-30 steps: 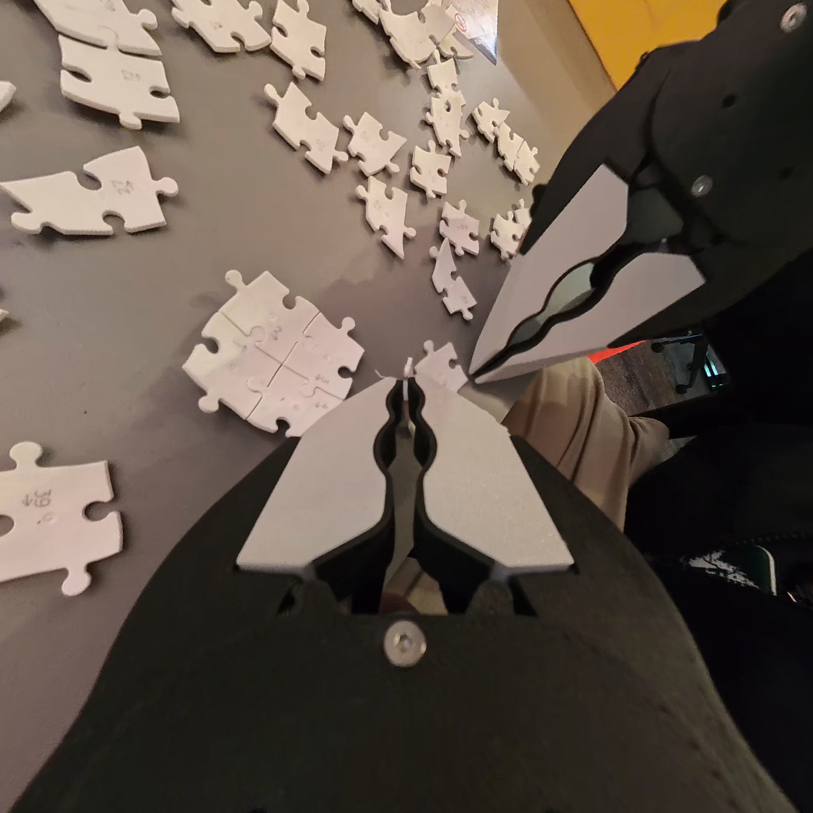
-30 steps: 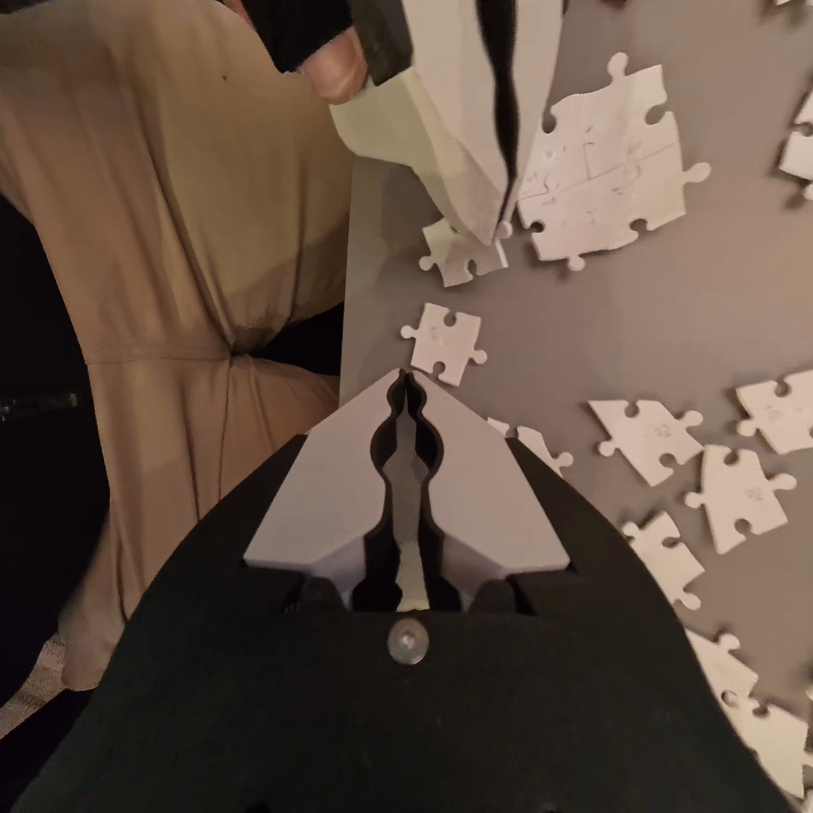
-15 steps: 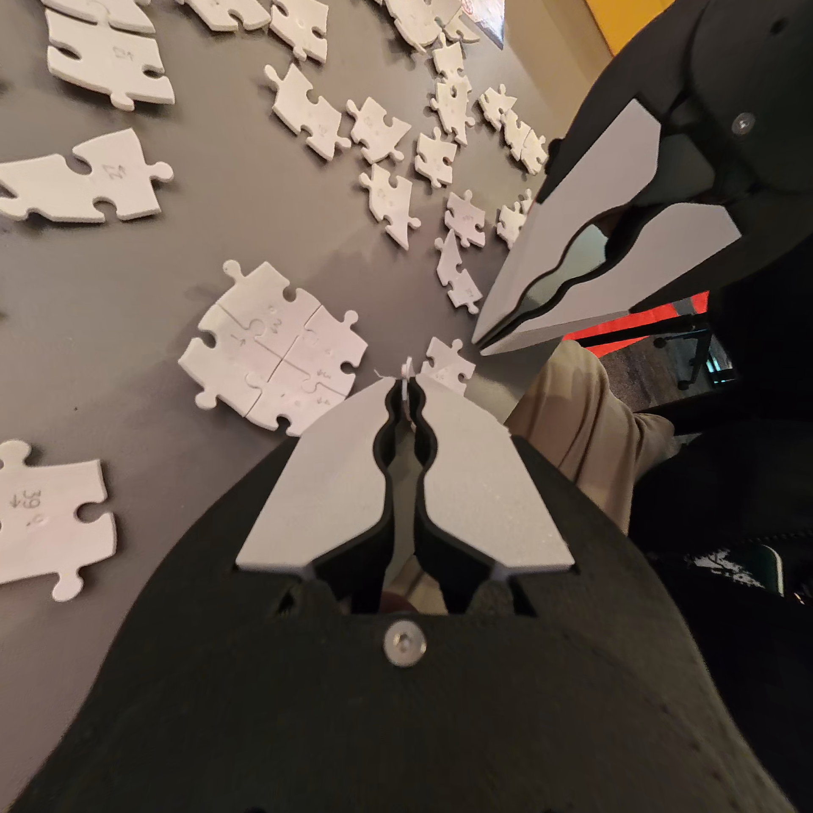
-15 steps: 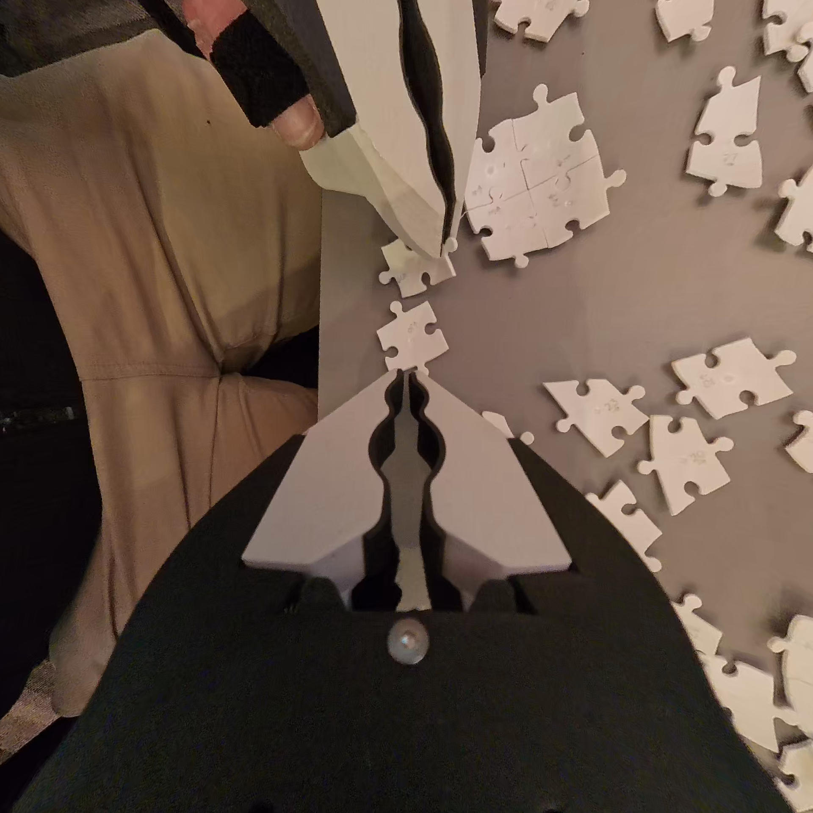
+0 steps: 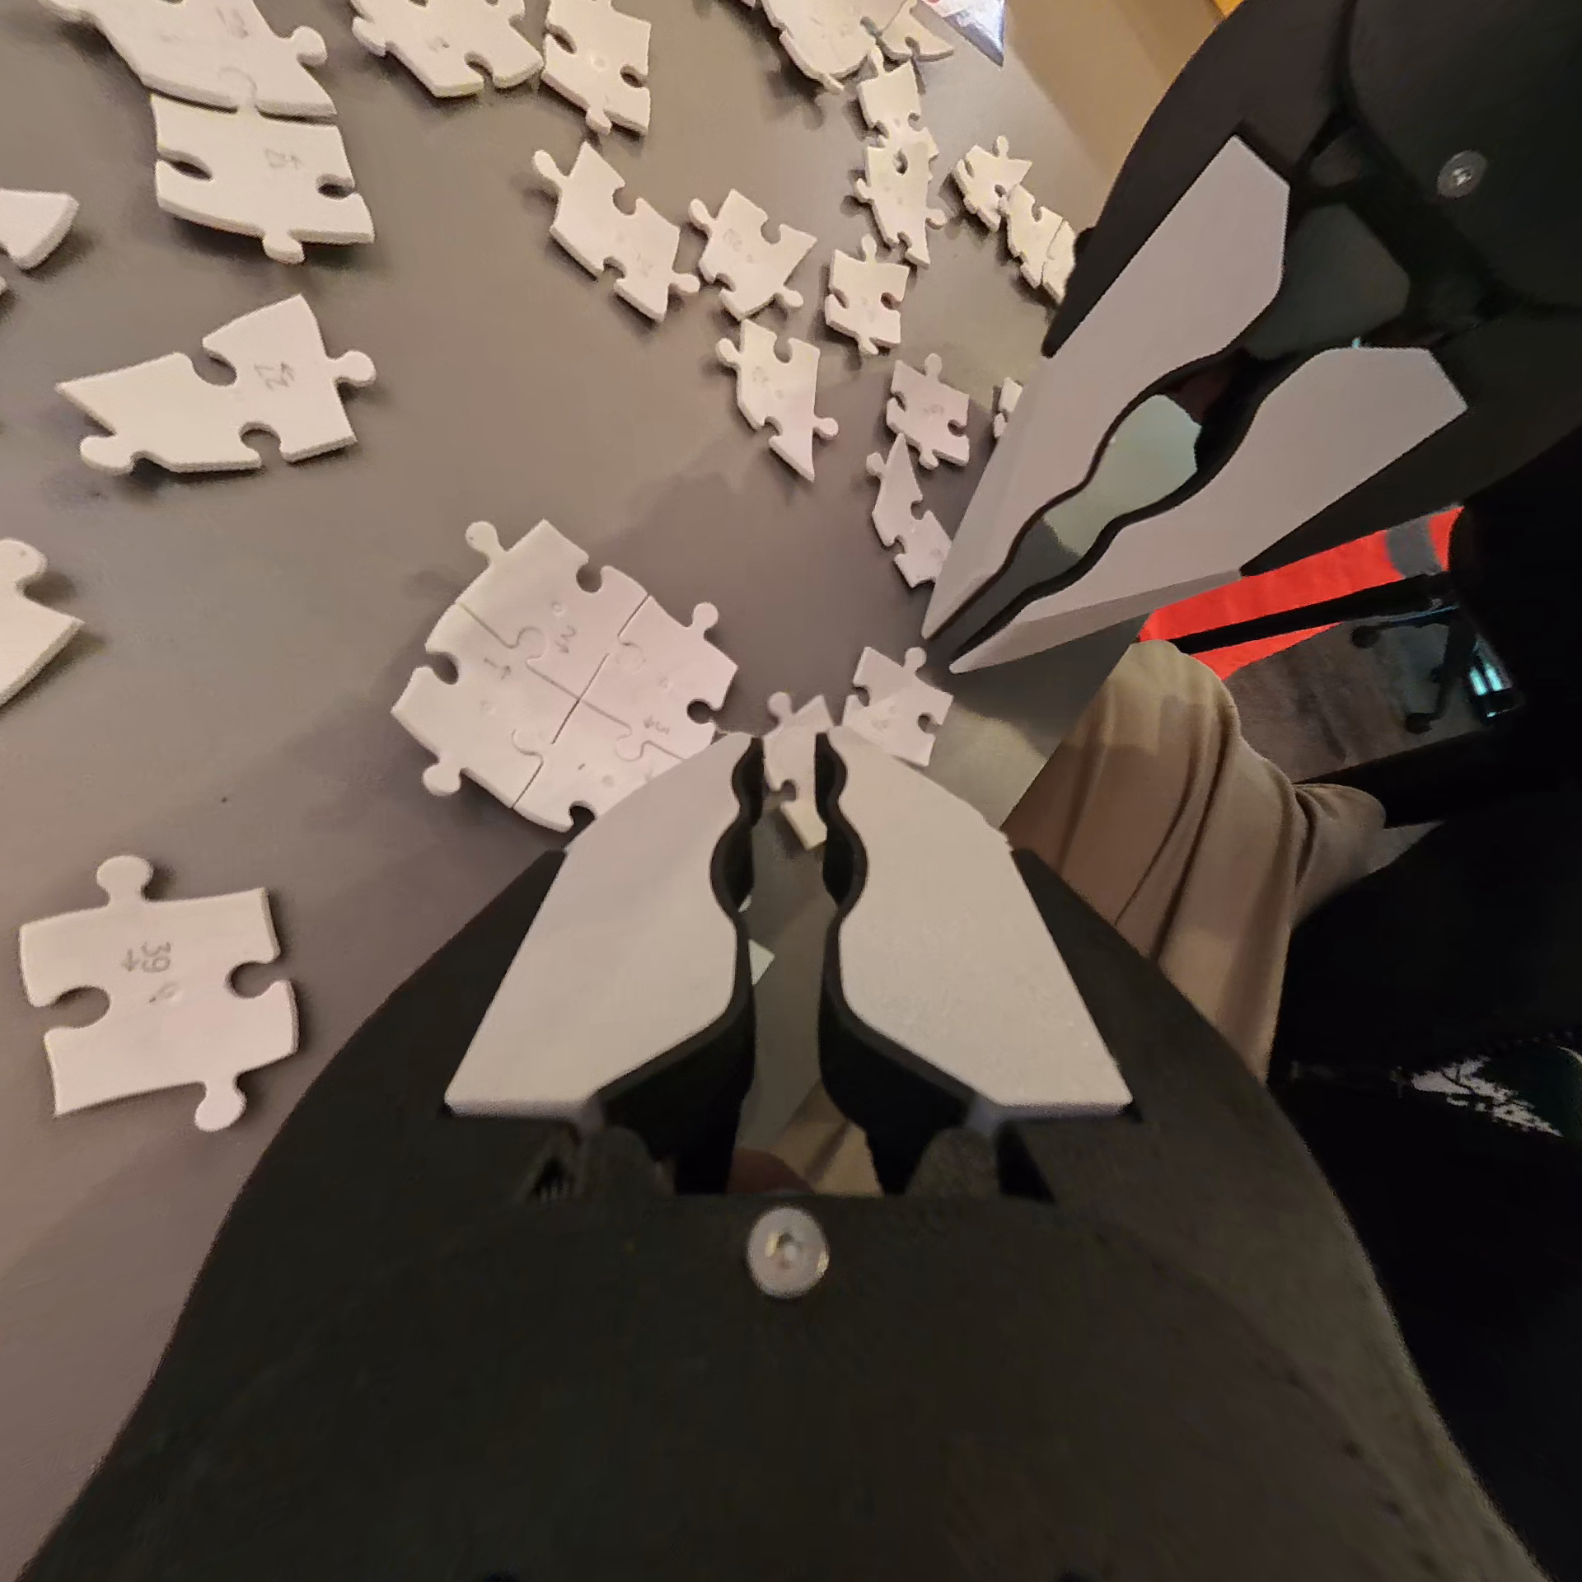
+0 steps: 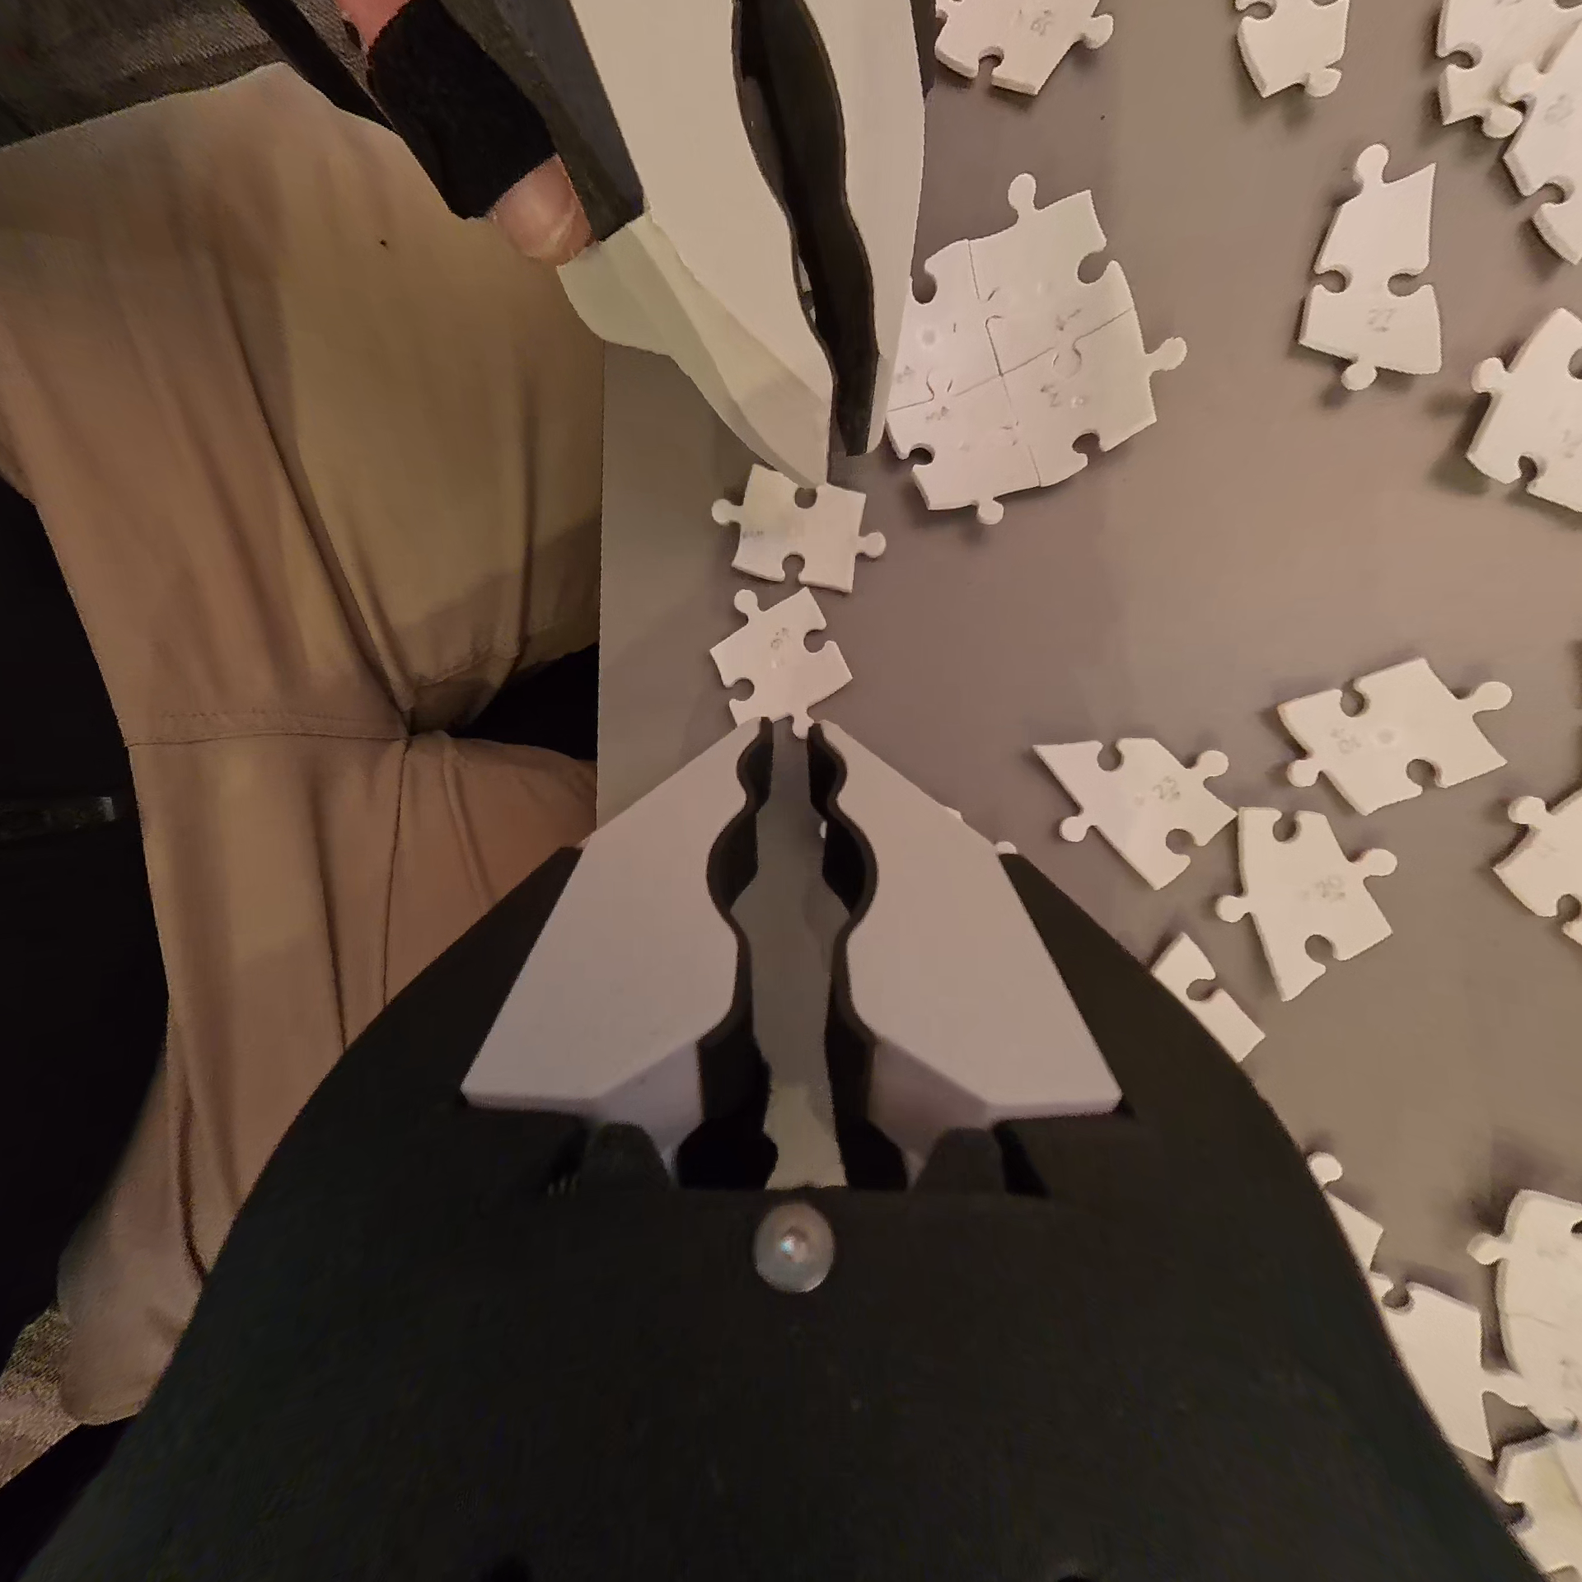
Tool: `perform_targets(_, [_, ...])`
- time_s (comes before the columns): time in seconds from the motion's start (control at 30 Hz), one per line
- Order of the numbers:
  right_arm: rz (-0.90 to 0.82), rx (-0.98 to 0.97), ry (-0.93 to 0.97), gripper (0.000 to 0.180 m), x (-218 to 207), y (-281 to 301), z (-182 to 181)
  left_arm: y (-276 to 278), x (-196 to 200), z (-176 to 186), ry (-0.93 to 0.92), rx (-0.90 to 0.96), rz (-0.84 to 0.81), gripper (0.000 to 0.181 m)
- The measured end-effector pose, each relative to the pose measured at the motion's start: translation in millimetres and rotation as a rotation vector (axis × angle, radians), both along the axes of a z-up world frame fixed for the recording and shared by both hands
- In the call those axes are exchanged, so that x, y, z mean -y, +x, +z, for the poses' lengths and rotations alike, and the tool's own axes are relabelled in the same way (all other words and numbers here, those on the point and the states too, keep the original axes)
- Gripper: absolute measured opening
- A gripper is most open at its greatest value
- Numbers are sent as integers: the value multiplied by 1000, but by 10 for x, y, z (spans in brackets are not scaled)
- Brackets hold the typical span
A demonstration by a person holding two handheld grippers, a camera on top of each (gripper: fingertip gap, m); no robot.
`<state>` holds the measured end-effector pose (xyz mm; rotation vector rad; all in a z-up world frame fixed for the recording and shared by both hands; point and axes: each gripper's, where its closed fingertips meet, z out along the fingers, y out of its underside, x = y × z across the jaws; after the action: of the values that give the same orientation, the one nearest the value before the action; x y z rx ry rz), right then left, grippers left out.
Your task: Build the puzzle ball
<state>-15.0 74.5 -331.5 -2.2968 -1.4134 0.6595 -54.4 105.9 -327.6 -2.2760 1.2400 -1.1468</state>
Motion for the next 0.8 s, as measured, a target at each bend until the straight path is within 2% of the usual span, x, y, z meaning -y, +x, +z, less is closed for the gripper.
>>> perform_targets(0.8, [13, 39, 23, 8, -27, -39, -74, -40, 61, -59, 72, -64, -77, 10])
